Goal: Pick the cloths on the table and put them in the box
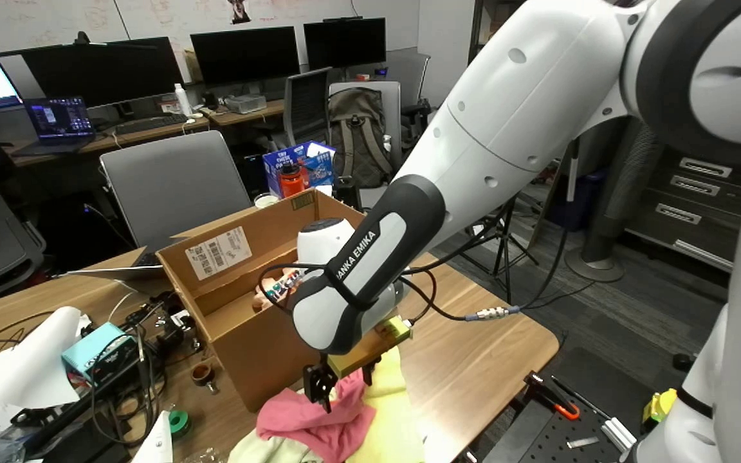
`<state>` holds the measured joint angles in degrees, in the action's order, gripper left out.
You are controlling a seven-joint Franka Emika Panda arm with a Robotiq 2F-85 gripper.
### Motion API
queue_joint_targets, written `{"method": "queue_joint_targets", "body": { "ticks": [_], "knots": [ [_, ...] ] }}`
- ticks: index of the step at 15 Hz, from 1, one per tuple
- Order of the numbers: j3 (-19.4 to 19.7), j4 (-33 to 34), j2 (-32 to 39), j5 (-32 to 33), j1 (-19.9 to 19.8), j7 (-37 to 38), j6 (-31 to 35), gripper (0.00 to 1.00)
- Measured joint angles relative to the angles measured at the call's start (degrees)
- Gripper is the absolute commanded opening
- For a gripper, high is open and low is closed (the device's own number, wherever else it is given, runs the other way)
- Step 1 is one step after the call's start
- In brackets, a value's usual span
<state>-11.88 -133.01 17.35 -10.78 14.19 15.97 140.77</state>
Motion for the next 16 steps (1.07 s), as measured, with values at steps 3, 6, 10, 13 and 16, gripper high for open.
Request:
{"method": "queue_joint_targets", "body": {
  "ticks": [3, 6, 10, 13, 16],
  "knots": [
    [0.48, -0.2, 0.99, 0.11, 0.0, 0.03, 0.82, 1.0],
    [0.68, -0.45, 1.64, 0.11, 0.0, 0.14, 1.45, 1.0],
    [1.29, -1.32, 2.68, 0.11, 0.0, 0.46, 2.59, 1.0],
    [1.82, -1.84, 3.65, 0.11, 0.0, 0.62, 3.26, 1.0],
    [2.0, -2.13, 4.18, 0.11, -0.04, 0.65, 3.66, 1.0]
  ]
}}
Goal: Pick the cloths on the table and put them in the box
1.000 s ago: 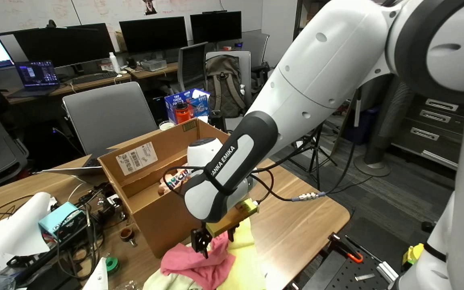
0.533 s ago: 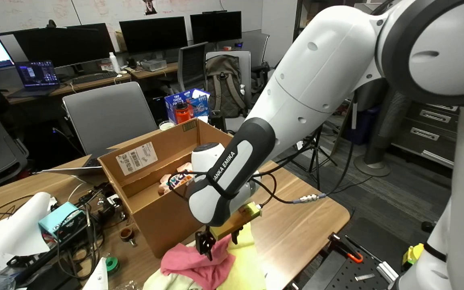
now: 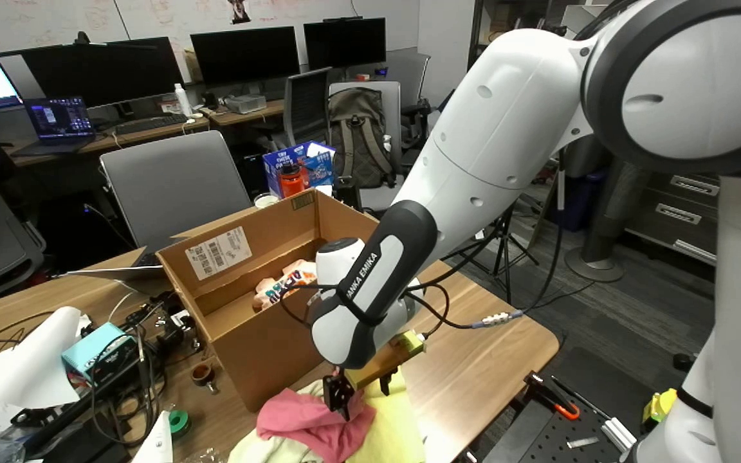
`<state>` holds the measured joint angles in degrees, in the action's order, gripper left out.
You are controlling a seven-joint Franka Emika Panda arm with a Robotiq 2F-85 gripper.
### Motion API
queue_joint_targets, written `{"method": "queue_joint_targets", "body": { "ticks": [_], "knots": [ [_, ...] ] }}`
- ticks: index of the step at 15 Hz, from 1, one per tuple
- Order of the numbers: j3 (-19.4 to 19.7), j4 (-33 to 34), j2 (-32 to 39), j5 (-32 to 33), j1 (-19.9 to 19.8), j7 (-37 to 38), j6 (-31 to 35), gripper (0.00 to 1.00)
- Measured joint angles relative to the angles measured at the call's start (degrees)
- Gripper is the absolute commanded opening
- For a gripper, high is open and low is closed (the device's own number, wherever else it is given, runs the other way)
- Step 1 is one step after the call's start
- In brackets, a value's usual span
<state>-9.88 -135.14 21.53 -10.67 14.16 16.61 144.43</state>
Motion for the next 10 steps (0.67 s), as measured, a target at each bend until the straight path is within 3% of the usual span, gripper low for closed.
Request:
{"method": "queue_joint_targets", "body": {
  "ticks": [10],
  "knots": [
    [-0.65, 3.08, -0.04, -0.17, 0.23, 0.14, 6.03, 1.0]
  ]
}}
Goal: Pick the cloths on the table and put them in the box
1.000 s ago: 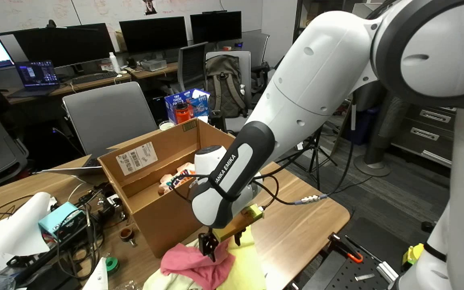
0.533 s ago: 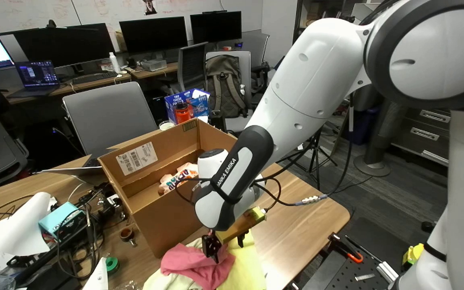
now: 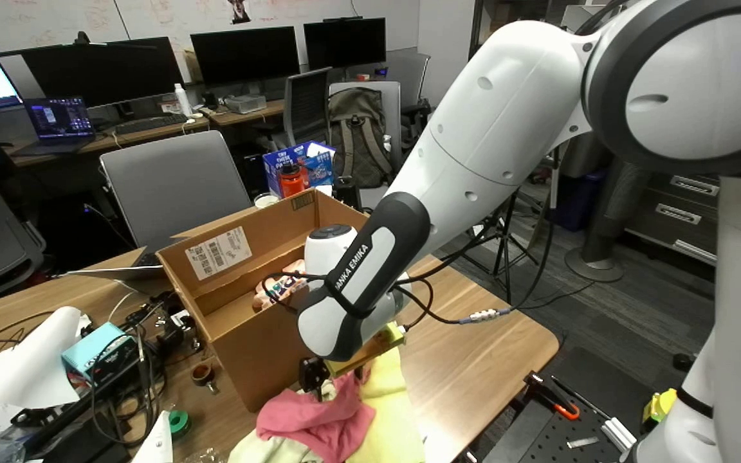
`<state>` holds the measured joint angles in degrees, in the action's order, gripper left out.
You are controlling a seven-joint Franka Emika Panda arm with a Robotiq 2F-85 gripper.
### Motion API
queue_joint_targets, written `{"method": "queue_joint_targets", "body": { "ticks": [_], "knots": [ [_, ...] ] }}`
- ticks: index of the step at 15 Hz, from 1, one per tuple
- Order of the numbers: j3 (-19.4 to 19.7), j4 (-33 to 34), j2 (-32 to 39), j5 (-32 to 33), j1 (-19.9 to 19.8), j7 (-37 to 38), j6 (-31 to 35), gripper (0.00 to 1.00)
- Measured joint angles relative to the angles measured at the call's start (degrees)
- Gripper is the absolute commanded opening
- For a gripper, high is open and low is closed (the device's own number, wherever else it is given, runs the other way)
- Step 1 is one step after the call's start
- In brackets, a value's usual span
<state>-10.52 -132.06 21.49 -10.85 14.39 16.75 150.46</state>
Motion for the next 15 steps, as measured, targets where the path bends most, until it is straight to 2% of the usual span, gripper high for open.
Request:
{"method": "queue_joint_targets", "body": {
  "ticks": [7, 14, 15],
  "knots": [
    [0.79, 0.68, 0.45, 1.0, 0.11, 0.7, 1.13, 1.0],
    [3.64, -0.49, 3.59, 3.3, 1.01, 3.72, 2.05, 1.0],
    [3.82, -0.54, 3.96, 3.3, 1.08, 3.91, 2.06, 0.89]
  ]
}}
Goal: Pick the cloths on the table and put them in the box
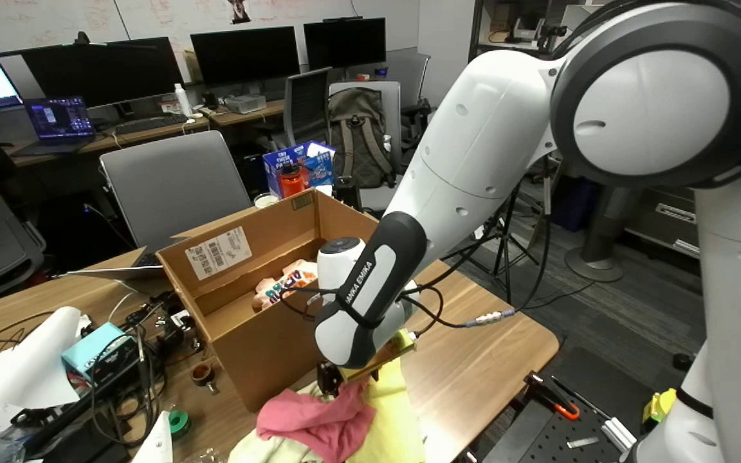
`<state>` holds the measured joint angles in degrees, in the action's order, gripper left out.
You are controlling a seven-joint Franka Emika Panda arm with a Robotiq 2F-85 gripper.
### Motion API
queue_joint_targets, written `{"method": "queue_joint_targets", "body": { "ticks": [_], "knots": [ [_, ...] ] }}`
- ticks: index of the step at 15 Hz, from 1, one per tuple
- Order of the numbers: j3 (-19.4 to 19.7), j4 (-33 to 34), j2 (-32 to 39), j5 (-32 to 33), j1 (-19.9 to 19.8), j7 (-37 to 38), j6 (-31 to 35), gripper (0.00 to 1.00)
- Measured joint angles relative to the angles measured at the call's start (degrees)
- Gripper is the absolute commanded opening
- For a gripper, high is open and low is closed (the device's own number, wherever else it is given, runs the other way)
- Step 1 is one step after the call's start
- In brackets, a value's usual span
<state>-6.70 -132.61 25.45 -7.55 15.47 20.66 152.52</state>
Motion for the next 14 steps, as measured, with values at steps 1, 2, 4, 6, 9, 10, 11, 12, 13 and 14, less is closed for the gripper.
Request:
{"method": "queue_joint_targets", "body": {
  "ticks": [1, 2, 4, 6, 9, 10, 11, 12, 13, 14],
  "knots": [
    [0.11, -0.01, 0.28, 0.0, 0.05, 0.19, 0.0, 0.73],
    [0.14, -0.01, 0.43, 0.0, 0.06, 0.35, 0.0, 0.66],
    [0.14, 0.01, 0.45, 0.0, 0.13, 0.64, 0.0, 0.49],
    [0.14, 0.04, 0.44, 0.0, 0.23, 0.77, 0.0, 0.34],
    [0.21, 0.06, 0.21, 0.07, 0.52, 1.12, 0.0, 0.11],
    [0.27, 0.06, 0.04, 0.16, 0.68, 1.31, 0.0, 0.05],
    [0.32, 0.06, -0.21, 0.26, 0.86, 1.56, 0.0, 0.0],
    [0.45, 0.05, -0.48, 0.54, 1.15, 1.91, 0.0, 0.0],
    [0.59, 0.03, -0.79, 0.81, 1.47, 2.3, -0.03, 0.0],
    [0.84, -0.01, -1.17, 1.29, 1.9, 2.89, -0.07, 0.02]
  ]
}}
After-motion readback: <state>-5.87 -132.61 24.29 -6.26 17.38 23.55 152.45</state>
